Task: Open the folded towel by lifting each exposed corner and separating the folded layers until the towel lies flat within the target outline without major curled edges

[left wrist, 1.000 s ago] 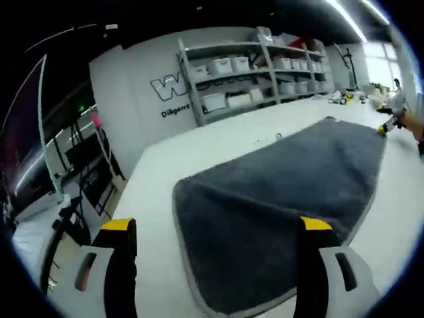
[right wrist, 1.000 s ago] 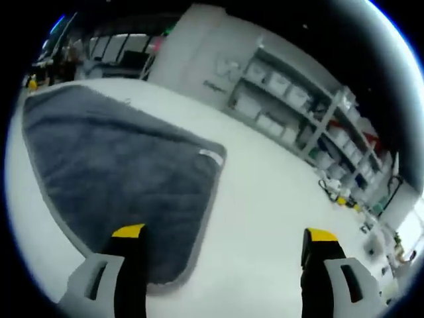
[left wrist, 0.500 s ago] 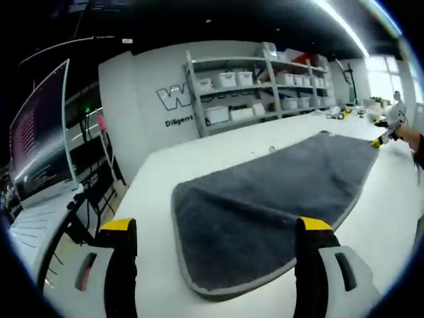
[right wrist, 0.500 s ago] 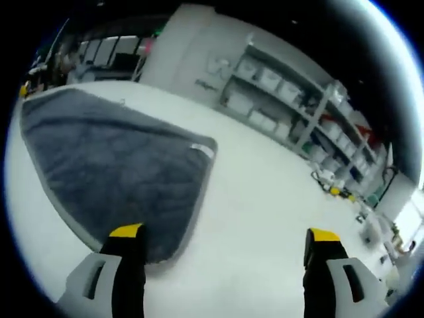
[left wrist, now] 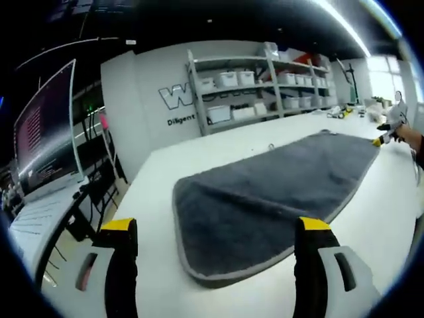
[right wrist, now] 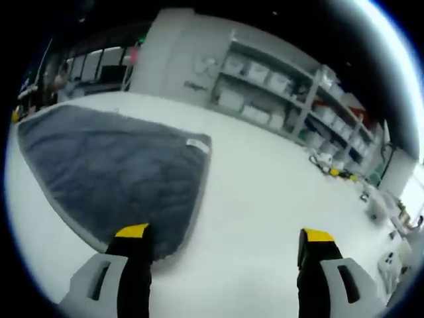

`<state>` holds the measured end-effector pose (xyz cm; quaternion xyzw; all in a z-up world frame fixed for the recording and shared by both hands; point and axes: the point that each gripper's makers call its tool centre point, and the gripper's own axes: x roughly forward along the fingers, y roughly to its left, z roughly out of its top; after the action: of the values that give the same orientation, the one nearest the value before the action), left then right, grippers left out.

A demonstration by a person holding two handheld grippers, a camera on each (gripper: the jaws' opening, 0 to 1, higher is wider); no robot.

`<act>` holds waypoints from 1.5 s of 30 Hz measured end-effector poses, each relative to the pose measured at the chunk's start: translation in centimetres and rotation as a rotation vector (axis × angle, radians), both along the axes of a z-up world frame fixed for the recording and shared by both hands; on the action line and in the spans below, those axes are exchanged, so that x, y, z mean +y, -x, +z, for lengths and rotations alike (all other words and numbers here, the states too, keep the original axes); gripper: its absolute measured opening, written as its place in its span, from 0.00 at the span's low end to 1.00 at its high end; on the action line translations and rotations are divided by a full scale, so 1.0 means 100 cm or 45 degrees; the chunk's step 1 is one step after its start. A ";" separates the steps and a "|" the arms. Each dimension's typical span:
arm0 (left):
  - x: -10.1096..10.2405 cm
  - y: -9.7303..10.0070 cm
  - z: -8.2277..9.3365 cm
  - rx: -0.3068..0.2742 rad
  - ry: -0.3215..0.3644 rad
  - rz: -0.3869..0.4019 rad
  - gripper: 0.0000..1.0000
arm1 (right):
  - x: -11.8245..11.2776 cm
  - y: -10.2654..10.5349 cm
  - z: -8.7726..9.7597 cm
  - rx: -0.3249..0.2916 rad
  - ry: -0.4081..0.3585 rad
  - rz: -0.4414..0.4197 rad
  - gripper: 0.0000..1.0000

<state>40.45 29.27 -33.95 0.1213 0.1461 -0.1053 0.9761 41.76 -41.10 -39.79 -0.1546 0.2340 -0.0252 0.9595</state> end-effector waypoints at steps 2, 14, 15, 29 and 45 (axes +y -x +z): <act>0.001 0.002 0.000 0.002 -0.001 -0.003 0.96 | -0.001 0.000 0.000 -0.005 -0.005 -0.004 0.94; -0.013 0.015 0.015 -0.054 0.039 -0.090 1.00 | 0.018 0.012 0.018 -0.074 -0.001 0.072 0.99; -0.016 0.016 0.017 -0.064 0.045 -0.103 1.00 | 0.024 0.012 0.024 -0.115 -0.018 0.107 0.99; -0.026 0.036 0.047 -0.232 0.087 -0.120 0.99 | 0.112 0.060 0.115 -0.536 -0.324 0.305 0.99; -0.059 0.072 0.064 -0.240 0.124 -0.230 1.00 | 0.152 0.097 0.090 -0.439 -0.256 0.392 1.00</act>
<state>33.23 23.35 -27.59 0.0957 0.0370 -0.1878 0.9768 32.06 -25.91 -30.76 -0.0857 0.0418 0.1184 0.9884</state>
